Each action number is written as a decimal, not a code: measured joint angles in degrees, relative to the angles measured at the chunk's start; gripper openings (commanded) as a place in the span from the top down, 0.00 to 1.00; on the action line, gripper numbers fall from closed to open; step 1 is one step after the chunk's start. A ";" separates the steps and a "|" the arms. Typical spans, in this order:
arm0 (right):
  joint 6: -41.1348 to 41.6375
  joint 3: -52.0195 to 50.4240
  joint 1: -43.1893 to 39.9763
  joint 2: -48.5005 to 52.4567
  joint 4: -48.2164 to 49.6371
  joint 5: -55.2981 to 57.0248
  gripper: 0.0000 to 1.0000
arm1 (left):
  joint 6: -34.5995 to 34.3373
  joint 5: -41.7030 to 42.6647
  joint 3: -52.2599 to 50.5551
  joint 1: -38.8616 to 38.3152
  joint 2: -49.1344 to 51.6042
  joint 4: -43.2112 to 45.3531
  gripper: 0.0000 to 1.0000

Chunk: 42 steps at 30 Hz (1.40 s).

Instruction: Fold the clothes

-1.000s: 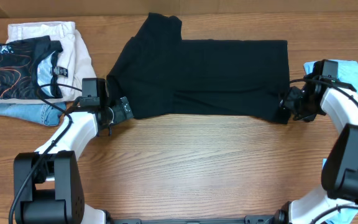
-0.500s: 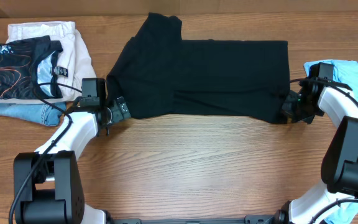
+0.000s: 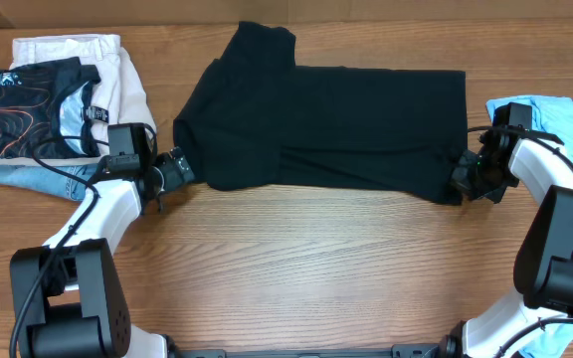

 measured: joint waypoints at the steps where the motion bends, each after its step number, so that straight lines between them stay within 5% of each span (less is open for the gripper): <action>1: 0.00 0.00 0.00 0.00 0.00 0.02 0.96 | 0.00 0.96 0.00 0.00 0.00 0.79 0.00; 5: 0.00 0.00 0.00 0.00 0.02 0.04 0.96 | 0.00 5.16 0.00 0.00 0.00 4.00 0.01; 9: -0.02 0.00 0.00 0.00 -0.02 0.04 0.96 | 0.15 7.23 0.00 0.00 0.00 3.19 0.13; 16: -0.02 0.00 0.00 0.02 -0.42 0.04 0.96 | 1.03 7.63 0.02 0.00 1.27 0.81 0.08; 20: 0.00 0.00 0.00 0.00 -1.01 0.04 0.96 | 1.01 7.78 0.17 0.00 3.30 2.16 0.32; 23: 0.00 0.00 0.00 0.00 -1.68 0.09 0.96 | 1.25 7.80 0.39 0.00 4.13 1.97 0.83; 25: -0.02 0.00 0.00 0.00 -2.14 0.17 0.96 | 1.22 7.82 0.44 0.02 4.52 0.94 0.96; 42: 2.40 -0.02 -1.79 0.00 -15.63 -0.28 0.96 | 0.76 3.72 2.56 6.29 2.36 -20.76 0.96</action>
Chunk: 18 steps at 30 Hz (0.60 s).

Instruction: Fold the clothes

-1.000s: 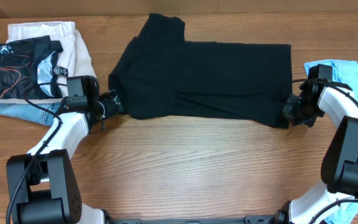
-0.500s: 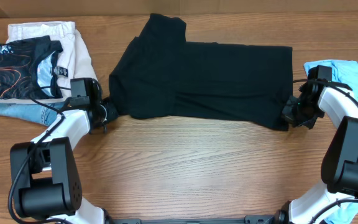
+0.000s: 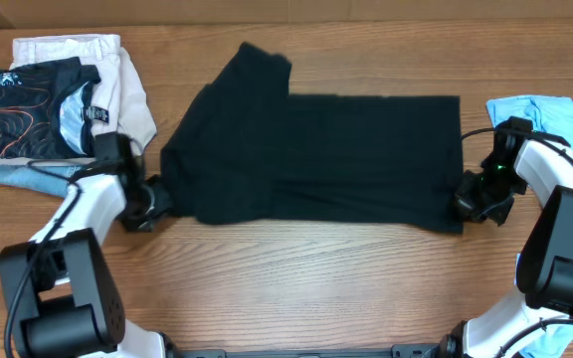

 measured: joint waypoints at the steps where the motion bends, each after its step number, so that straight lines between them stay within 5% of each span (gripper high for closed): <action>1: 0.48 0.00 -0.15 0.00 -1.51 -0.22 0.96 | 0.00 -0.09 -0.04 1.27 -0.26 -1.70 0.96; 10: 1.70 -0.04 -0.57 0.00 -4.42 -2.45 0.95 | 0.04 -0.83 -2.08 11.04 -3.06 -13.42 0.96; 18: 1.99 0.09 -1.11 0.00 -4.11 -0.76 0.80 | 0.70 2.21 -2.23 11.06 -4.74 -13.75 0.86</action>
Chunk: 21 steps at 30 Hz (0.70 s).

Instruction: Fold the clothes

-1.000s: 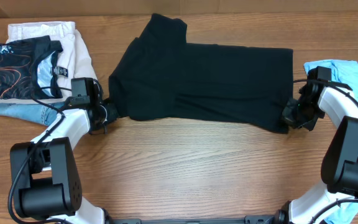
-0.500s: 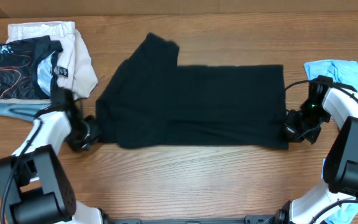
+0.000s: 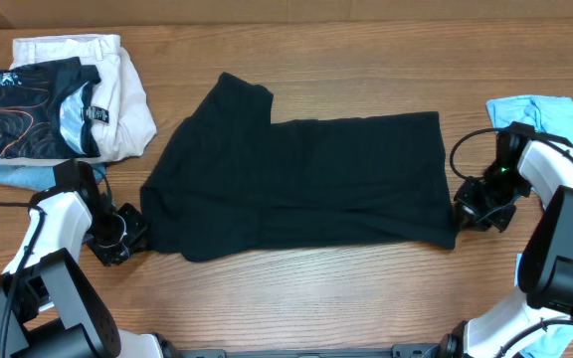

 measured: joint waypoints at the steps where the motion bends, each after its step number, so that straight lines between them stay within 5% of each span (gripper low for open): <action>1: 0.07 0.04 -0.15 0.00 -0.02 0.02 0.79 | 0.02 0.42 0.00 0.00 -0.02 0.04 0.86; 5: -0.35 1.03 -0.85 0.00 -0.92 -0.39 0.75 | 0.04 1.31 0.00 0.00 -0.94 -0.04 0.83; 13: -4.98 7.17 -0.04 -0.11 -1.92 -4.81 0.68 | 1.42 2.75 0.17 0.00 -10.19 -0.35 0.48; 21: -10.12 7.37 7.65 -0.20 0.96 -6.49 0.63 | 1.49 2.82 0.90 0.00 -15.32 -0.50 0.45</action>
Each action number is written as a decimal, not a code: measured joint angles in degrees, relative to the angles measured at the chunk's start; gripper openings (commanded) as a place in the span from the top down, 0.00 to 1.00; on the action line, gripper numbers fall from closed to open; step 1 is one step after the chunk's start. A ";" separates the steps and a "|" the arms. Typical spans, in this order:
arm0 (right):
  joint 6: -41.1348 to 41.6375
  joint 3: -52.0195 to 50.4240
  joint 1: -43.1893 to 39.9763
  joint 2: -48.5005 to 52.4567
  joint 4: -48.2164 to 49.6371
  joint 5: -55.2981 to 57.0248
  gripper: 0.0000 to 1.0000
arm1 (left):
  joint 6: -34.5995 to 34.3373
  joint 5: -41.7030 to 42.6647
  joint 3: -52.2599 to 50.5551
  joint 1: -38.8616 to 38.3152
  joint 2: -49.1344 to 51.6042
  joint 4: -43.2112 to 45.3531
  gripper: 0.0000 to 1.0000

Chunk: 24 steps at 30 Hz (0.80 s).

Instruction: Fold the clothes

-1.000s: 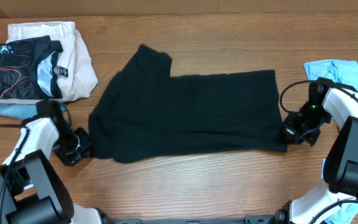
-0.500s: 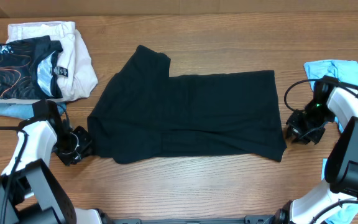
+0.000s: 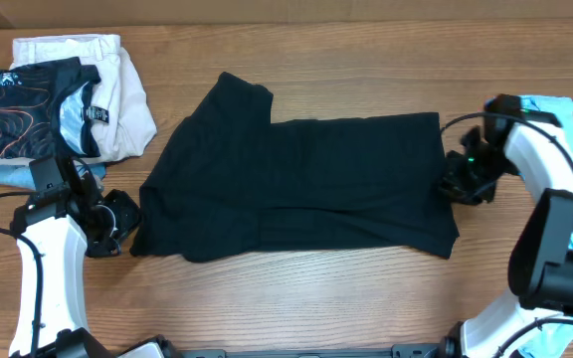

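A black shirt (image 3: 296, 179) lies spread flat across the middle of the table, one sleeve pointing to the far side. My left gripper (image 3: 122, 221) sits at the shirt's left edge, just above its near-left corner. Level with the middle of the shirt's right edge is my right gripper (image 3: 454, 184), touching the cloth and away from the near-right corner. From overhead the fingers of both are too small and dark against the cloth to show whether they grip it.
A pile of folded clothes lies at the far left: a white garment (image 3: 122, 80), black patterned shorts (image 3: 28, 109) and a light blue piece (image 3: 3, 171) underneath. A light blue garment (image 3: 545, 107) lies at the right edge under the right arm.
My right gripper has moved from the shirt's near-right corner to the middle of its right edge. The left arm has changed pose, its gripper staying by the left edge. The shirt lies nearly unchanged.
Both grippers were at the shirt's near corners, with the shirt lying further back and to the right. Then the shirt lay a little nearer and more to the left, then still more so. Now it rests there, with the right gripper off its corner.
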 measured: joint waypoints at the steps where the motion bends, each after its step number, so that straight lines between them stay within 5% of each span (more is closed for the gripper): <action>1: -0.24 0.00 0.92 0.00 0.50 0.04 0.64 | 0.00 0.00 0.00 0.00 0.00 -0.24 0.45; 24: -1.49 -1.84 1.64 0.00 0.57 6.12 0.67 | 0.00 0.02 0.00 0.00 0.00 -0.87 0.44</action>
